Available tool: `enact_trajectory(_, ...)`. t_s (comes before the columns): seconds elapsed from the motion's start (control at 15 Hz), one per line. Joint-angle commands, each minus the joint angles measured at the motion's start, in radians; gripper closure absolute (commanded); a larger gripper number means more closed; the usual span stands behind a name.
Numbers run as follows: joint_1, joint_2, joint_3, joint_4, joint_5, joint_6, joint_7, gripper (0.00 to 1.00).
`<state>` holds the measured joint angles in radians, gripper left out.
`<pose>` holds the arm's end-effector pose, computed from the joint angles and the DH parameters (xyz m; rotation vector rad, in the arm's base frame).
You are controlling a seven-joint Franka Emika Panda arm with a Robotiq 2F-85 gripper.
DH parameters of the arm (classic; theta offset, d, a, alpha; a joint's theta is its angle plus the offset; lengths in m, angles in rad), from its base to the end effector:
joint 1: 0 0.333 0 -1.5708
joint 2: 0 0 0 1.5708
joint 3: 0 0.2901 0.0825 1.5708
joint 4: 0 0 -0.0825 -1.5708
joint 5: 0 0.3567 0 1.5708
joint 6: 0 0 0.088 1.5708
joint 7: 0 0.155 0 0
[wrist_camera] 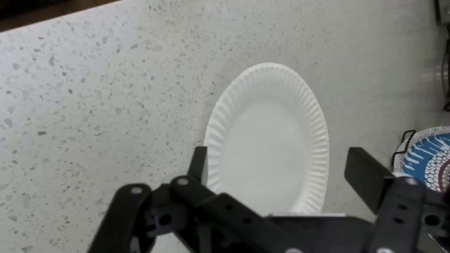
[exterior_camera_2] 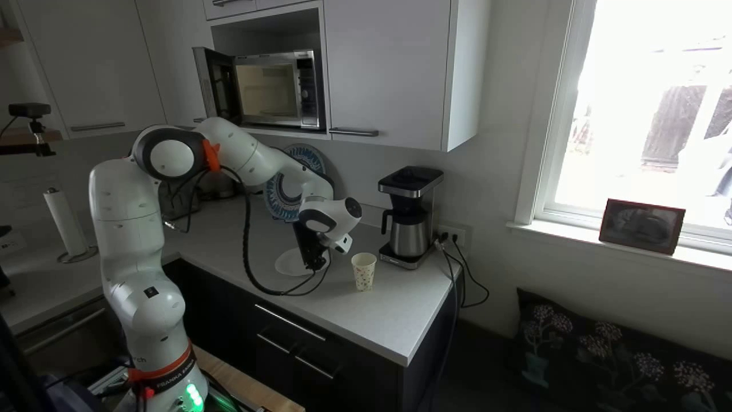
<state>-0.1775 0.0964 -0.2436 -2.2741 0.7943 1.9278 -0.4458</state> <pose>0.4487 -0.1128 0.2610 -2.3274 0.5178 0.1253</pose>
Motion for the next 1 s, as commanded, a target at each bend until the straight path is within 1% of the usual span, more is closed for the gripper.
enact_trajectory(0.0, -0.016, 0.052, 0.027, 0.028, 0.029, 0.047, 0.003, 0.0)
enact_trajectory(0.6, -0.018, 0.106, 0.049, 0.049, -0.025, 0.105, -0.007, 0.0)
enact_trajectory(0.93, -0.018, 0.122, 0.066, 0.036, -0.006, 0.163, -0.017, 0.0)
